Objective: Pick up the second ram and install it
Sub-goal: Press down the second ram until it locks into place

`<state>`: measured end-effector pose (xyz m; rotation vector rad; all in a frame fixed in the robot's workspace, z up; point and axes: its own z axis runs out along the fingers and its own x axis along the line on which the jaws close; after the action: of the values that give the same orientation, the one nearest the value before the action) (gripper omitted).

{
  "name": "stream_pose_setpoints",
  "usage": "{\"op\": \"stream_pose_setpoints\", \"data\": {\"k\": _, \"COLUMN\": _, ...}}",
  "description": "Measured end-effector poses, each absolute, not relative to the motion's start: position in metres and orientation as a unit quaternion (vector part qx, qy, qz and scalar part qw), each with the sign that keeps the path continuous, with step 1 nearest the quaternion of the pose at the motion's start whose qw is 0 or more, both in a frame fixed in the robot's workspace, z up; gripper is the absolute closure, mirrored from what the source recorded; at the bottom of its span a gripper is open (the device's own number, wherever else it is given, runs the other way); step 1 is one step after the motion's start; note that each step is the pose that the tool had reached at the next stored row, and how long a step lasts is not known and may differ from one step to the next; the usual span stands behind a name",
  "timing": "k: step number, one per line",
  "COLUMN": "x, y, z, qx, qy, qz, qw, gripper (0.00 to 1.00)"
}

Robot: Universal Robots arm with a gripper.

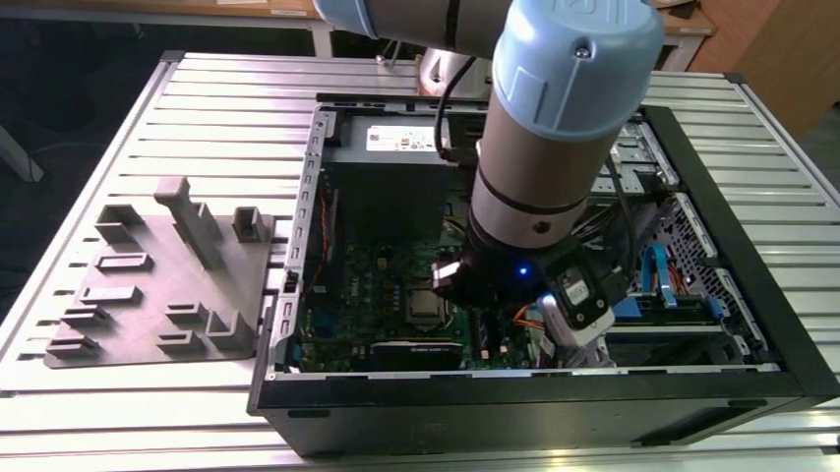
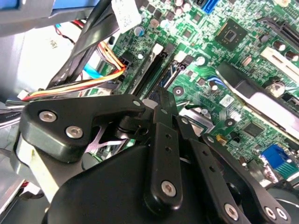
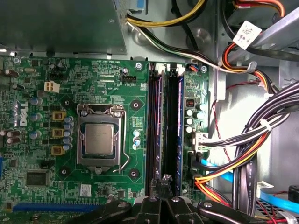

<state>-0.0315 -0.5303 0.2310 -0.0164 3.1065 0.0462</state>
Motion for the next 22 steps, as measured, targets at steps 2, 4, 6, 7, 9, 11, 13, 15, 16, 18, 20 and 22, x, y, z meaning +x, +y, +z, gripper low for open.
{"op": "stream_pose_setpoints", "data": {"k": 2, "x": -0.0314, "y": -0.5311, "z": 0.2309, "qx": -0.005, "qy": 1.000, "qz": 0.014, "qw": 0.017, "gripper": 0.93}}
{"op": "stream_pose_setpoints", "data": {"k": 4, "x": -0.0313, "y": -0.5319, "z": 0.2306, "qx": -0.005, "qy": 1.000, "qz": 0.014, "qw": 0.017, "gripper": 0.93}}
{"op": "stream_pose_setpoints", "data": {"k": 6, "x": -0.0313, "y": -0.5318, "z": 0.2306, "qx": -0.005, "qy": 1.000, "qz": 0.014, "qw": 0.017, "gripper": 0.93}}
{"op": "stream_pose_setpoints", "data": {"k": 7, "x": -0.0313, "y": -0.5319, "z": 0.2306, "qx": -0.005, "qy": 1.000, "qz": 0.014, "qw": 0.017, "gripper": 0.93}}
{"op": "stream_pose_setpoints", "data": {"k": 9, "x": -0.0313, "y": -0.5319, "z": 0.2304, "qx": -0.005, "qy": 1.000, "qz": 0.014, "qw": 0.017, "gripper": 0.93}}
{"op": "stream_pose_setpoints", "data": {"k": 11, "x": -0.0313, "y": -0.5319, "z": 0.2289, "qx": -0.005, "qy": 1.000, "qz": 0.014, "qw": 0.017, "gripper": 0.93}}
{"op": "stream_pose_setpoints", "data": {"k": 13, "x": -0.0313, "y": -0.5319, "z": 0.2278, "qx": -0.005, "qy": 1.000, "qz": 0.014, "qw": 0.017, "gripper": 0.93}}
{"op": "stream_pose_setpoints", "data": {"k": 15, "x": -0.0313, "y": -0.5319, "z": 0.2266, "qx": -0.005, "qy": 1.000, "qz": 0.014, "qw": 0.017, "gripper": 0.93}}
{"op": "stream_pose_setpoints", "data": {"k": 16, "x": -0.0313, "y": -0.5319, "z": 0.2260, "qx": -0.005, "qy": 1.000, "qz": 0.014, "qw": 0.017, "gripper": 0.93}}
{"op": "stream_pose_setpoints", "data": {"k": 18, "x": -0.0313, "y": -0.5319, "z": 0.2256, "qx": -0.005, "qy": 1.000, "qz": 0.014, "qw": 0.017, "gripper": 0.93}}
{"op": "stream_pose_setpoints", "data": {"k": 20, "x": -0.0313, "y": -0.5319, "z": 0.2255, "qx": -0.005, "qy": 1.000, "qz": 0.014, "qw": 0.017, "gripper": 0.93}}
{"op": "stream_pose_setpoints", "data": {"k": 22, "x": -0.0313, "y": -0.5318, "z": 0.2246, "qx": -0.005, "qy": 1.000, "qz": 0.014, "qw": 0.017, "gripper": 0.93}}
